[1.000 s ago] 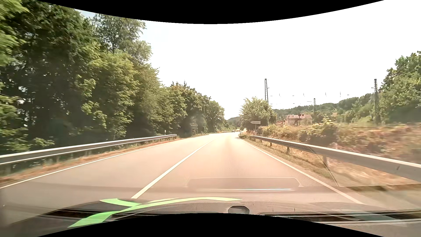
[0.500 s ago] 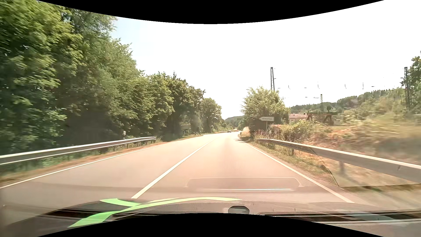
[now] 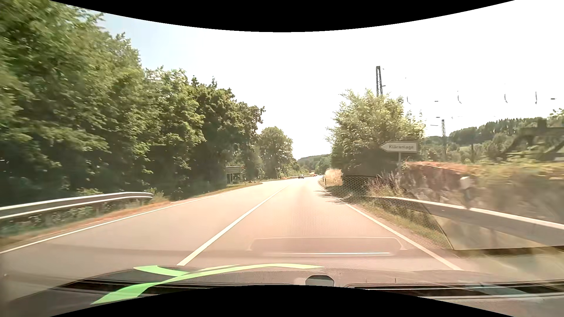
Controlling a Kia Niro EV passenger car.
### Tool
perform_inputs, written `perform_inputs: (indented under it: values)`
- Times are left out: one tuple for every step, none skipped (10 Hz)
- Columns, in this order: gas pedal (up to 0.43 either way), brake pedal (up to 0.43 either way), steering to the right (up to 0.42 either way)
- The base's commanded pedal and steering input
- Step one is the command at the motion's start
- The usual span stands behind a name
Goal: Follow the waypoints while adhering to traffic rules and regulations
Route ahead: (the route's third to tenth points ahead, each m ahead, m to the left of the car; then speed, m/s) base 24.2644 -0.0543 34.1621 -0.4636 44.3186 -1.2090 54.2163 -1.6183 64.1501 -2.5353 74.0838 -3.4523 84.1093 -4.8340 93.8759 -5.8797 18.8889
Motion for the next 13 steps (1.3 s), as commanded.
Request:
perform_inputs:
  values:
    - [0.268, 0.000, 0.005]
    - [0.268, 0.000, 0.005]
    - [0.268, 0.000, 0.005]
    - [0.268, 0.000, 0.005]
    - [0.260, 0.000, 0.005]
    - [0.209, 0.000, 0.005]
    - [0.209, 0.000, 0.005]
    - [0.209, 0.000, 0.005]
    - [0.209, 0.000, 0.005]
    - [0.209, 0.000, 0.005]
    - [0.209, 0.000, 0.005]
    - [0.209, 0.000, 0.006]
    - [0.209, 0.000, 0.006]
